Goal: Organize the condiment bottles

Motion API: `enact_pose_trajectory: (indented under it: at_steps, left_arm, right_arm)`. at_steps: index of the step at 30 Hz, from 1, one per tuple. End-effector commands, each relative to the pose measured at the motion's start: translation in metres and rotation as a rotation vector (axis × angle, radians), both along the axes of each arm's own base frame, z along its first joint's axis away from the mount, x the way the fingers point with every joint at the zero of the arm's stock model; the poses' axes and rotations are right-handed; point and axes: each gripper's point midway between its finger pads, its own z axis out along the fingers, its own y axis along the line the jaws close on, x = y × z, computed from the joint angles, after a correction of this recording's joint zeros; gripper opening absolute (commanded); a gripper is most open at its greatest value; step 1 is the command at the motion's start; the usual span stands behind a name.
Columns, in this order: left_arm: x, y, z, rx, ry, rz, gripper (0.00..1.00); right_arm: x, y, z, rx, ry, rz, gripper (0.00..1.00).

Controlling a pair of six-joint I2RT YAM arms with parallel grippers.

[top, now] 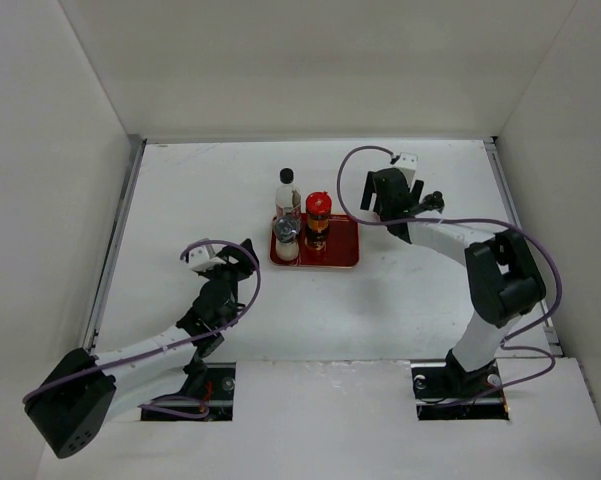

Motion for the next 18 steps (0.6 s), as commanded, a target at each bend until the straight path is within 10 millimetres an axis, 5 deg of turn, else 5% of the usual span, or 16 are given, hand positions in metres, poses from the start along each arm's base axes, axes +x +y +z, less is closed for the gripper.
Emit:
enact_pose_trajectory:
  at_steps: [1,6,11,14,18]
  left_arm:
    - [0.002,-0.004,0.011,-0.043,-0.037,-0.008,0.61]
    - [0.002,-0.005,0.011,-0.042,-0.036,-0.013,0.61]
    - [0.002,-0.006,0.011,-0.045,-0.037,-0.014,0.61]
    - [0.003,-0.006,0.009,-0.038,-0.031,-0.013,0.61]
    - [0.004,-0.008,0.008,-0.036,-0.025,-0.014,0.61]
  right_arm:
    - [0.019,0.0,0.018,0.043,-0.063,-0.028,0.94]
    - [0.029,-0.003,0.019,0.046,-0.1,-0.051,0.88]
    - [0.031,-0.004,0.026,0.043,-0.121,-0.055,0.55]
    - [0.021,-0.004,0.049,0.045,-0.19,-0.042,0.51]
    - [-0.009,0.028,0.09,0.072,-0.286,0.063,0.52]
